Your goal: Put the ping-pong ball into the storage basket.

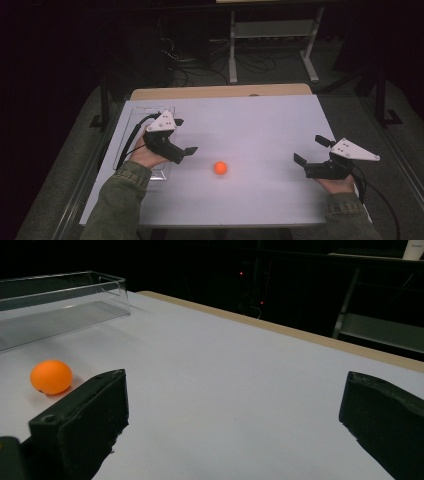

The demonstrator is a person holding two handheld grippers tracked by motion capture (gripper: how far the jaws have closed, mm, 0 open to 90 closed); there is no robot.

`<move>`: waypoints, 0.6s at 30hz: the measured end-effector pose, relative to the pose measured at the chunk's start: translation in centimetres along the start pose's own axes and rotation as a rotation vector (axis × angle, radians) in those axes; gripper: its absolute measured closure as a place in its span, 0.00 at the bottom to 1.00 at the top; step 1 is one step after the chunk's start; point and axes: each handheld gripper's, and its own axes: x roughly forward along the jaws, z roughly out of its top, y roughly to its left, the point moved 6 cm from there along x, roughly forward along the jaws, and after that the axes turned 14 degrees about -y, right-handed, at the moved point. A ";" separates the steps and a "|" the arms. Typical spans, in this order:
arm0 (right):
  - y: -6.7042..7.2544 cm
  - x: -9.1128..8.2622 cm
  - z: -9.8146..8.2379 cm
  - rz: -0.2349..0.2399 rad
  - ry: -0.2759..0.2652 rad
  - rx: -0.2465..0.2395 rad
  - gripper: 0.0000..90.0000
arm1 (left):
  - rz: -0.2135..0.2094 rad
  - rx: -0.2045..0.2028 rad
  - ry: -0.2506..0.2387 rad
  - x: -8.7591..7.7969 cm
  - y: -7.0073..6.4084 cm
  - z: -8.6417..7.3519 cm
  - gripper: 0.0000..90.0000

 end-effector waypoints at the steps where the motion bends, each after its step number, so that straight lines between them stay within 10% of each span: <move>1: 0.0 0.0 0.0 0.000 0.000 0.000 0.00 | -0.003 0.003 0.003 0.1 0.0 0.0 0.00; 18: 0.0 0.1 -0.1 0.004 0.004 -0.005 0.00 | -0.068 0.040 0.090 2.8 -1.2 -0.6 0.00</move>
